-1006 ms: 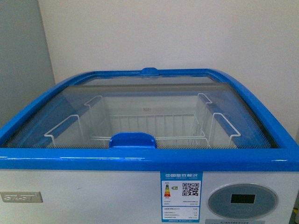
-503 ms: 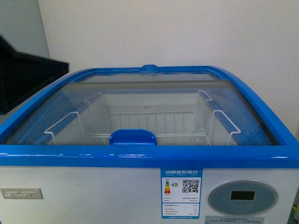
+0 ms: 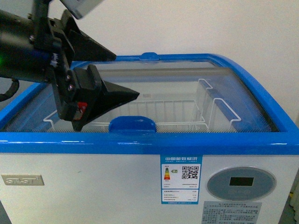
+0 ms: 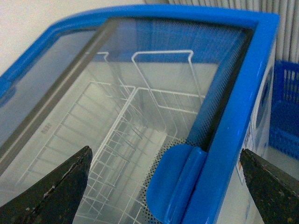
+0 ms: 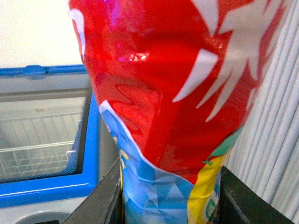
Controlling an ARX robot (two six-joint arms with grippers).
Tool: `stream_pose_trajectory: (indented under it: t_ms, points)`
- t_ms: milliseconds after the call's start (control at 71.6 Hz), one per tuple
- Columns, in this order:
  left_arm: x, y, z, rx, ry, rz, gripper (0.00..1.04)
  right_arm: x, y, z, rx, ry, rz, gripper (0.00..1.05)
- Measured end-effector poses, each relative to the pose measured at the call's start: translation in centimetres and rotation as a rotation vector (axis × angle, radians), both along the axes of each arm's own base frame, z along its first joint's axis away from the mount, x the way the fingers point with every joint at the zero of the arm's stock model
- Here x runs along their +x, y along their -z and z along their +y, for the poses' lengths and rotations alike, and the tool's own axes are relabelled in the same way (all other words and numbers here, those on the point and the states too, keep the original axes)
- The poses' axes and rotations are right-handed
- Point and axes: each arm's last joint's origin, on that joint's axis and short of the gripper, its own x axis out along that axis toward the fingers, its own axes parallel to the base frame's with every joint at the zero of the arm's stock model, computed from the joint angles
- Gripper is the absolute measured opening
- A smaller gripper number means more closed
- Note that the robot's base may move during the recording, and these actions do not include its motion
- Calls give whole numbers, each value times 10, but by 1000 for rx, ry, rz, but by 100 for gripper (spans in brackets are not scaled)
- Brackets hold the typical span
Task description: Put drink in fridge
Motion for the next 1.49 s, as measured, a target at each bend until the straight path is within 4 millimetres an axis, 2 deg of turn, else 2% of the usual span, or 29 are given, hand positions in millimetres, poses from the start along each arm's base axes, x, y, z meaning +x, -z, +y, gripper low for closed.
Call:
stream_pose_trajectory:
  t_ms: [363,685,1020,1146,1495]
  points:
    - [25,13,-8,187,36,-31,97,0,0,0,0,0,0,38]
    - [45,24,-12,262,42,-63,97,0,0,0,0,0,0,38]
    - [68,26,-21,278,35,-121,97,0,0,0,0,0,0,38]
    - [83,22,-25,277,12,-199,97,0,0,0,0,1,0,38]
    - [147,5,-44,335,-85,-438,97,0,0,0,0,0,0,38]
